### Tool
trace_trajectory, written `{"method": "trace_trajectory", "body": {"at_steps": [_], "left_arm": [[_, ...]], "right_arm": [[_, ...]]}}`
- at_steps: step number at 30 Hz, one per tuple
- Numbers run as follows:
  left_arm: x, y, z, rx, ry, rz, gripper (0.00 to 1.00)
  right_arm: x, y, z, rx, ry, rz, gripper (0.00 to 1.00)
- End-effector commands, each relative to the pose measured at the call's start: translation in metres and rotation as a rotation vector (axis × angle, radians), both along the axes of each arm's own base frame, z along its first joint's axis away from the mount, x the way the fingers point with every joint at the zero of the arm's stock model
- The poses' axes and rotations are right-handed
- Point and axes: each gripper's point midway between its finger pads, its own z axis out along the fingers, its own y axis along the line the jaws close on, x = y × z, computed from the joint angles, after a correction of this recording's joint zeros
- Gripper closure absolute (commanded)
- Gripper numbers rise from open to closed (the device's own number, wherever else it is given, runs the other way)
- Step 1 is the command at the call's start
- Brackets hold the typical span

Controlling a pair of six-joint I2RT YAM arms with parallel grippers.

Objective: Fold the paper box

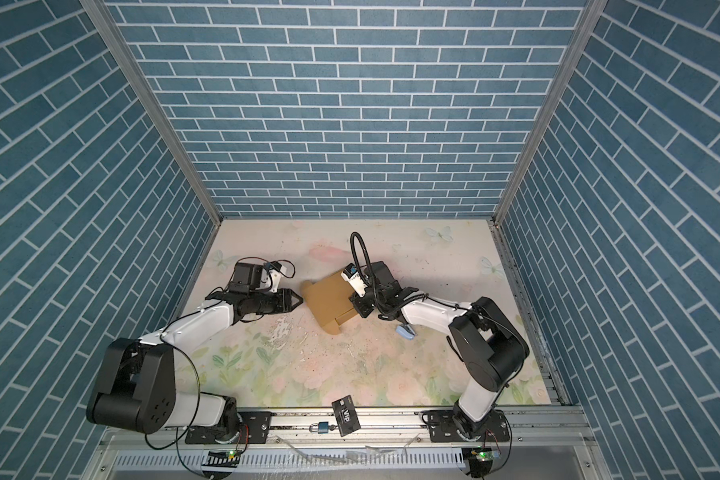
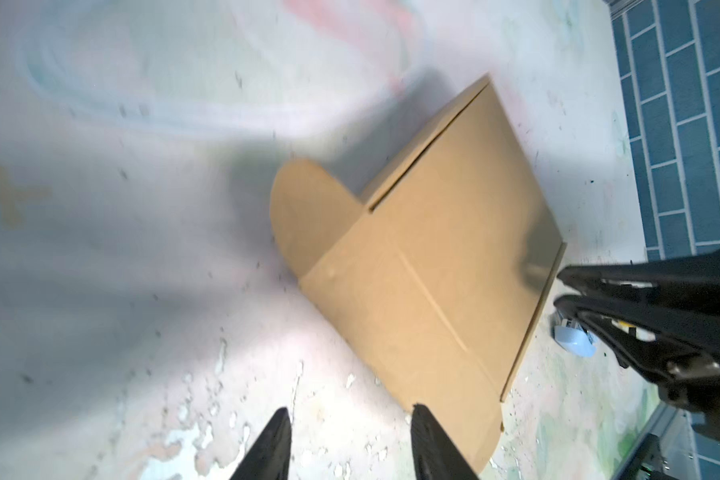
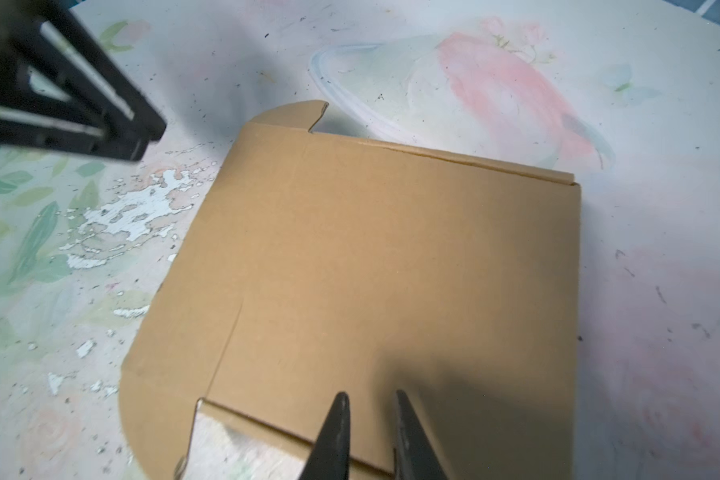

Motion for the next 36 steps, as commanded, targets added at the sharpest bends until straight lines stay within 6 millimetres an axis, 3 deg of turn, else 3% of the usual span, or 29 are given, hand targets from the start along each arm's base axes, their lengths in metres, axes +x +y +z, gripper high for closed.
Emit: {"method": "trace_trajectory", "body": {"at_steps": [1,5,8,9,13,14,18,26,36], "left_arm": [[0.014,-0.004,0.029,0.05,-0.111,-0.109,0.52],[0.031,-0.024,0.035,0.048,-0.118,-0.177,0.56],[0.038,-0.04,0.029,0.115,-0.114,-0.262,0.6],[0.04,-0.045,0.024,0.129,-0.1,-0.28,0.64],[0.047,-0.064,0.011,0.134,-0.01,-0.319,0.98],[0.048,-0.067,0.009,0.133,0.005,-0.332,1.0],[0.055,-0.074,-0.002,0.117,0.035,-0.333,1.0],[0.055,-0.067,-0.034,0.164,0.13,-0.305,1.0],[0.036,-0.063,-0.052,0.152,0.209,-0.258,1.0]], "right_arm": [[-0.014,-0.014,0.005,0.022,0.029,-0.053,0.79],[-0.02,-0.029,-0.006,0.026,0.102,-0.154,0.8],[-0.025,-0.035,-0.008,0.063,0.134,-0.204,0.81],[-0.026,-0.037,-0.011,0.073,0.141,-0.224,0.82],[-0.024,-0.047,-0.027,0.07,0.211,-0.343,0.85],[-0.024,-0.047,-0.03,0.085,0.228,-0.359,0.85],[-0.02,-0.043,-0.042,0.102,0.246,-0.383,0.86],[-0.007,-0.031,-0.05,0.083,0.264,-0.39,0.86],[0.014,-0.032,-0.053,0.065,0.276,-0.42,0.86]]}}
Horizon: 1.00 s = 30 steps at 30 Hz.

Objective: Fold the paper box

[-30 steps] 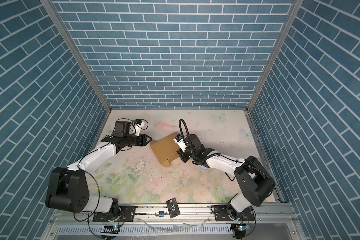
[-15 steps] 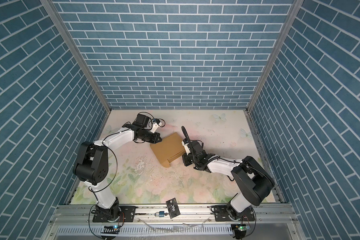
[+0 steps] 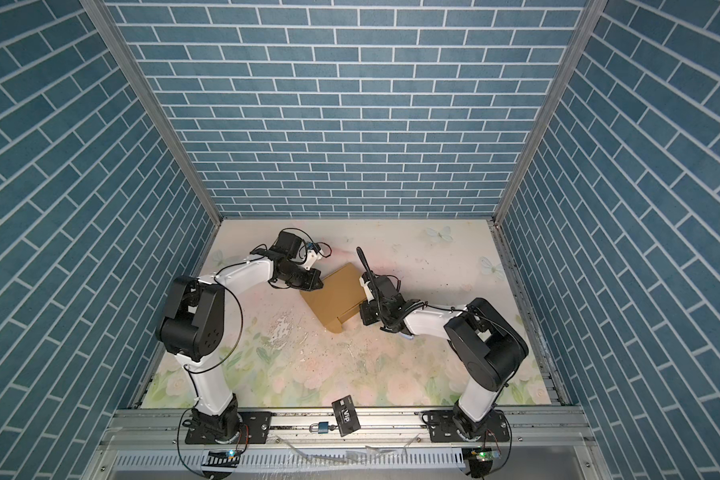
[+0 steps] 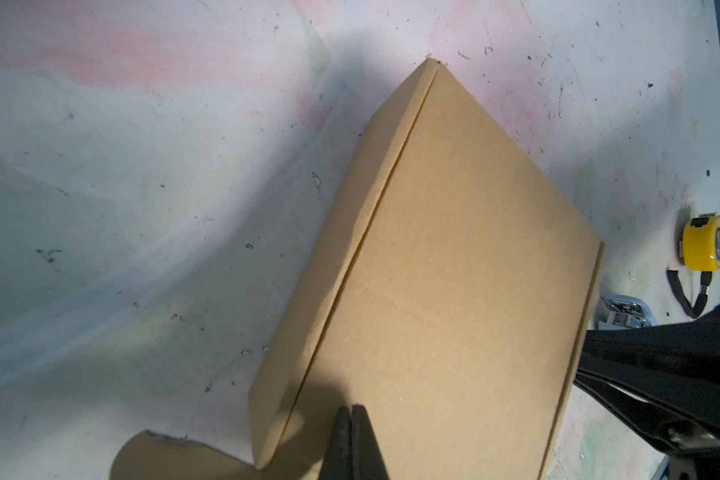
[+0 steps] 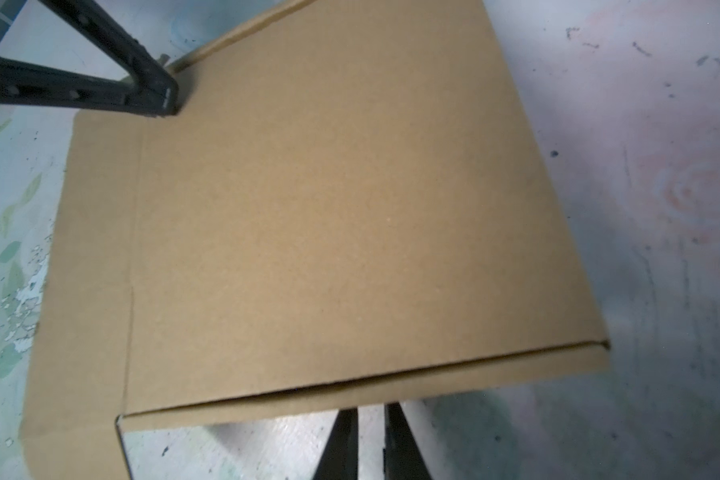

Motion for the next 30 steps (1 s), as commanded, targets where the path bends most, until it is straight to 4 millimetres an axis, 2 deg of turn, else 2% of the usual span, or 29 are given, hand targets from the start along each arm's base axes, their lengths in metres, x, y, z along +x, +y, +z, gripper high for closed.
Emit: {"method": "trace_trajectory", "body": {"at_steps": [1,6,11,17,20,22,24,26,30], "left_arm": [[-0.025,0.004,-0.014,0.022,0.085,0.024,1.0],[-0.044,-0.006,0.005,-0.045,0.061,0.035,1.0],[-0.061,-0.015,0.035,-0.113,0.0,0.003,0.97],[-0.056,0.001,0.063,-0.038,-0.197,-0.067,0.81],[-0.043,0.009,0.061,-0.002,-0.235,-0.055,0.78],[-0.036,0.01,0.057,0.017,-0.238,-0.052,0.75],[-0.03,0.009,0.053,0.034,-0.226,-0.074,0.69],[-0.024,0.009,0.049,0.048,-0.207,-0.09,0.67],[-0.011,0.012,0.038,0.038,-0.16,-0.057,0.64]], "right_arm": [[0.014,-0.002,0.005,0.013,0.004,-0.044,0.86],[0.028,-0.008,0.007,0.021,-0.007,-0.048,0.86],[0.034,-0.014,0.016,0.011,-0.038,-0.033,0.85],[0.015,-0.033,0.029,-0.026,-0.088,0.001,0.82],[0.006,-0.044,0.036,-0.019,-0.123,-0.01,0.81],[-0.001,-0.046,0.033,-0.028,-0.106,0.006,0.81],[-0.009,-0.043,0.04,-0.021,-0.111,0.034,0.8],[-0.019,-0.035,0.051,-0.024,-0.156,0.094,0.79],[-0.034,-0.03,0.058,-0.165,-0.242,0.195,0.73]]}}
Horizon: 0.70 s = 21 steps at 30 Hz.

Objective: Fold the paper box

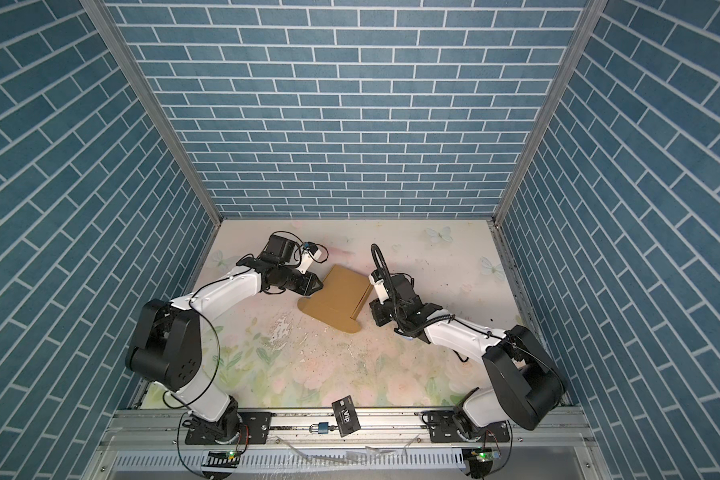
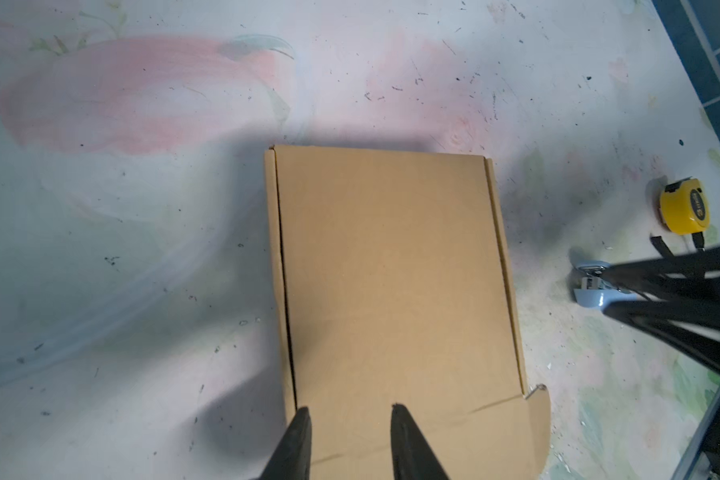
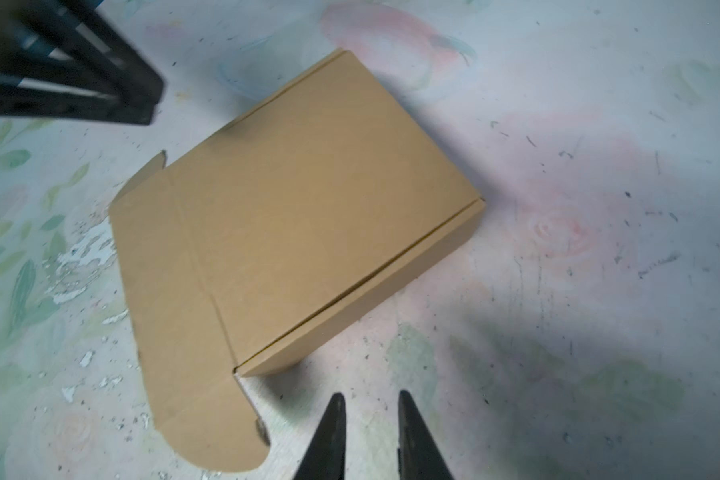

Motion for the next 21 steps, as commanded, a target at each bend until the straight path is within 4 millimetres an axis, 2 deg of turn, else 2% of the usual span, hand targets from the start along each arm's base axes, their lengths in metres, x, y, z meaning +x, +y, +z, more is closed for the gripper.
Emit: {"method": "trace_trajectory", "body": {"at_steps": [1,5,8,11,16,21], "left_arm": [[0.01,0.009,-0.005,0.011,0.04,0.026,0.65],[0.014,0.008,-0.016,-0.017,0.093,0.034,0.65],[0.013,0.006,-0.025,-0.028,0.128,0.037,0.64],[0.01,0.009,-0.036,0.0,0.148,0.035,0.65],[0.004,0.01,-0.054,0.015,0.192,0.039,0.66],[-0.001,0.012,-0.06,0.019,0.202,0.045,0.75]], "right_arm": [[-0.014,0.0,0.007,-0.143,-0.089,0.095,0.71],[-0.03,0.017,0.025,-0.124,-0.211,0.175,0.62],[-0.036,0.024,0.026,-0.14,-0.268,0.212,0.55],[-0.041,0.033,0.03,-0.161,-0.306,0.251,0.53],[-0.044,0.043,0.012,-0.2,-0.316,0.293,0.51],[-0.043,0.044,0.016,-0.163,-0.335,0.26,0.51]]}}
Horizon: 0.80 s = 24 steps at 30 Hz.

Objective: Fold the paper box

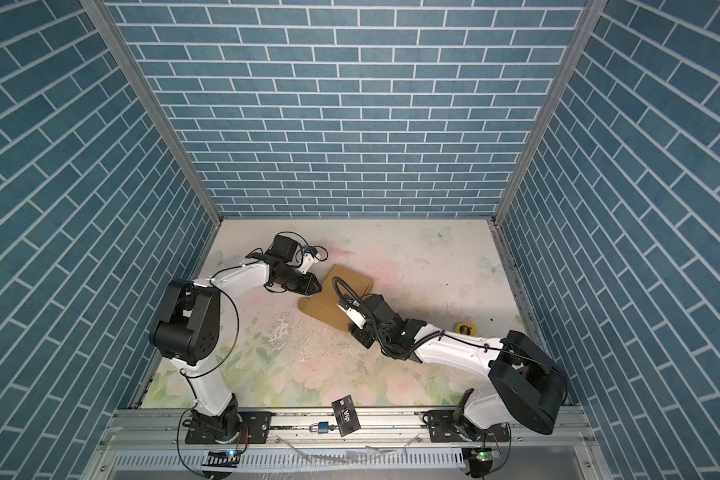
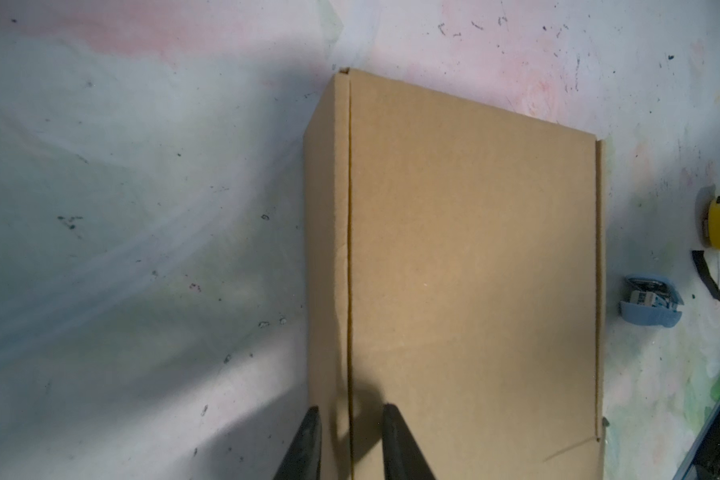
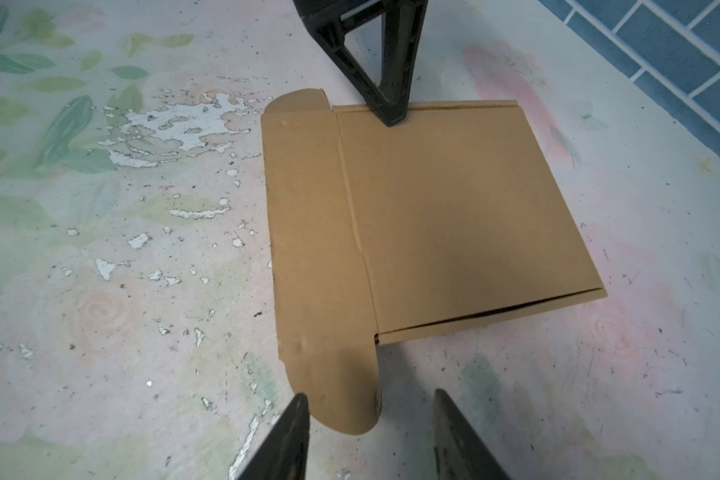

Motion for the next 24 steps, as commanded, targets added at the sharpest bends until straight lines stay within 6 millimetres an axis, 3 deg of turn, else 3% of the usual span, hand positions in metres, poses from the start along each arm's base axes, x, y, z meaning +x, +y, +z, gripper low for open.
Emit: {"method": "trace_trajectory", "body": {"at_steps": [1,12,21,24], "left_arm": [[-0.012,0.004,-0.015,0.02,0.046,0.002,0.75],[-0.014,0.014,-0.017,0.033,0.027,0.016,0.83],[-0.003,0.027,-0.016,0.022,0.025,0.055,0.87],[-0.003,0.027,-0.018,0.008,0.029,0.058,0.89]], "right_arm": [[0.01,-0.003,0.01,0.047,-0.077,-0.038,0.51],[0.033,-0.06,0.004,0.098,0.006,-0.281,0.52],[0.043,-0.073,0.006,-0.131,-0.249,-0.033,0.46],[0.045,-0.068,0.004,-0.231,-0.39,0.122,0.37]]}}
